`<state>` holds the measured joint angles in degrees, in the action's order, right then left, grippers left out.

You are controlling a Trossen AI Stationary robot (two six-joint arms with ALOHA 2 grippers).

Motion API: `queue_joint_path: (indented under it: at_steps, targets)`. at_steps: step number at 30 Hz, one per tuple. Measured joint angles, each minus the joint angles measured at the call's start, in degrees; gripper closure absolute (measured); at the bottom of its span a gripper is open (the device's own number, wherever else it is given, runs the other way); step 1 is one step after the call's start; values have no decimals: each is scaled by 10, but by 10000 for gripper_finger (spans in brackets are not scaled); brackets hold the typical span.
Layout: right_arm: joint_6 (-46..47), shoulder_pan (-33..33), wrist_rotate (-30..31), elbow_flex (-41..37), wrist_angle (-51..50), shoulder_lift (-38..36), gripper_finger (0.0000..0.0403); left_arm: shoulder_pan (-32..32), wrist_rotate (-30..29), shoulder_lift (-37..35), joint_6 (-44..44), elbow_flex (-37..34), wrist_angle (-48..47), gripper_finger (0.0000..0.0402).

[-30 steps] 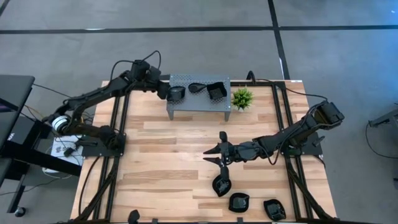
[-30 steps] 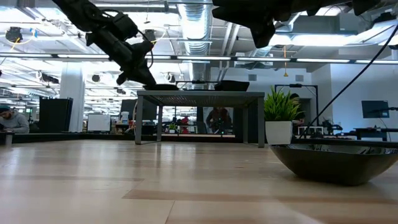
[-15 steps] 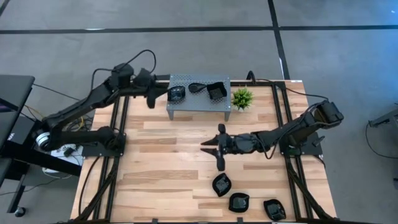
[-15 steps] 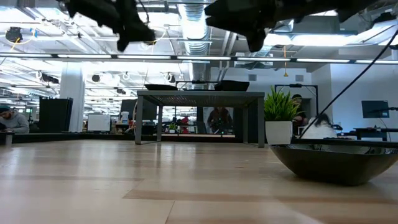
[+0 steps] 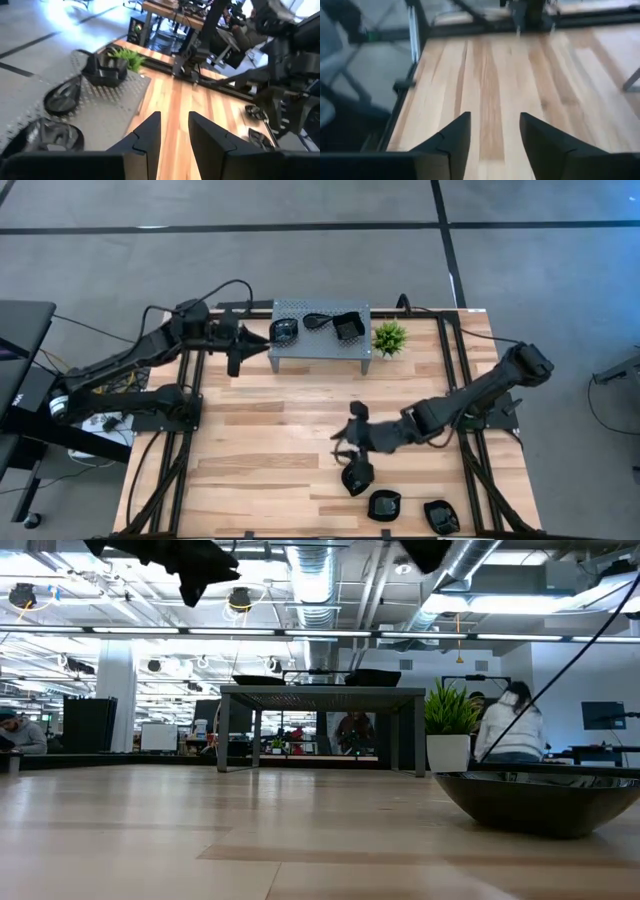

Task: Pick & Place Mini shaped plates
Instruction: Stack the leaf-shaped plate on top of the leaf-shaped plate on the shelf

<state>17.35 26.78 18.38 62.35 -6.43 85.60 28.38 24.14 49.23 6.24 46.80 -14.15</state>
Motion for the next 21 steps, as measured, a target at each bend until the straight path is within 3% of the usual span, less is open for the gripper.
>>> queue_joint_path:
  at_steps: [5, 9, 14, 21]
  targets:
    - [-21, 51, 11, 5, -68, 0, 223, -17, 0, 0, 0, -27, 0, 302]
    - [41, 84, 11, -14, -77, 8, 229, -19, -1, 0, 0, -48, 0, 302]
    - [51, 109, 9, -14, -88, 51, 241, -19, -1, 0, 2, -71, 0, 302]
    - [52, 114, -114, -2, -81, 144, 248, -19, -1, 0, 29, -81, 5, 302]
